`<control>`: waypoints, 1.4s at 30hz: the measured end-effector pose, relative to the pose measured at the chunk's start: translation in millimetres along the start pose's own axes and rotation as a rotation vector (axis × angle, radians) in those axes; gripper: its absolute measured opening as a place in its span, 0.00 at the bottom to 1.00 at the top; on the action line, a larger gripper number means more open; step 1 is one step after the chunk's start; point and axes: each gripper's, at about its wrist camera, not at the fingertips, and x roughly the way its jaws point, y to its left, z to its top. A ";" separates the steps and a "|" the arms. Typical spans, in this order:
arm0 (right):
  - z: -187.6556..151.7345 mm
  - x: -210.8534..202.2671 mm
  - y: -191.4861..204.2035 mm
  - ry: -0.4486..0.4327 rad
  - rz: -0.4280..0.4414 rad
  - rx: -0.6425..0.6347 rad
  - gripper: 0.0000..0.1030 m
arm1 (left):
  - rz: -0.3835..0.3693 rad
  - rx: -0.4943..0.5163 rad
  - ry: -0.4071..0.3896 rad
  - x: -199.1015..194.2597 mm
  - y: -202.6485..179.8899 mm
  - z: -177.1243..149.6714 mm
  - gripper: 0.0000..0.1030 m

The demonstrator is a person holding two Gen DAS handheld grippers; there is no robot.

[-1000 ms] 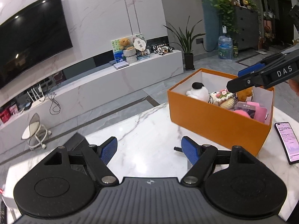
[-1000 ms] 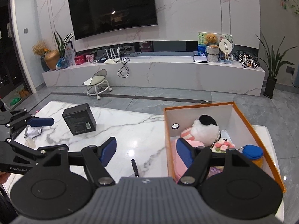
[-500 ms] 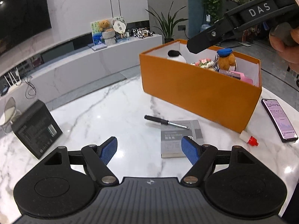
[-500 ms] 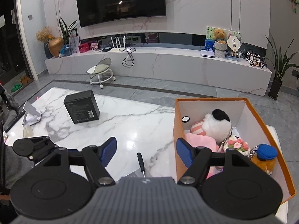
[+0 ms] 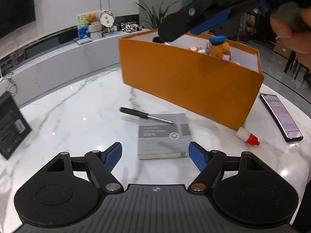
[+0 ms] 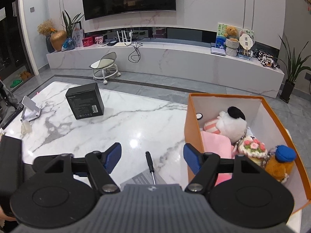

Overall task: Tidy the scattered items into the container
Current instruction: 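Move the left tool to the grey notebook while the right tool approaches the red-capped bottle, then grasp the grey notebook with the left tool while the right tool grasps the red-capped bottle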

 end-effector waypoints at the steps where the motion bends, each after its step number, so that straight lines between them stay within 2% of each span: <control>1: -2.3 -2.0 -0.9 0.002 -0.005 0.002 0.71 | -0.002 -0.002 0.002 3.4 -1.4 0.1 0.87; 10: -22.0 -15.3 -6.7 0.022 -0.013 0.021 0.71 | -0.019 -0.038 0.031 28.4 -3.6 0.1 0.87; 23: -35.4 -22.2 -15.9 0.046 -0.011 0.040 0.71 | -0.032 -0.083 0.022 43.8 -2.7 3.0 0.99; 27: -48.4 -26.5 -12.2 0.060 0.002 0.039 0.71 | -0.030 -0.075 0.048 47.1 -6.1 4.4 0.99; 34: -81.9 -24.5 -8.0 0.168 0.025 0.023 0.71 | 0.004 -0.007 0.061 54.5 -17.9 2.0 0.99; 42: -109.8 -8.9 -22.5 0.304 -0.060 0.052 0.69 | 0.025 -0.031 0.043 59.9 -18.7 5.1 0.99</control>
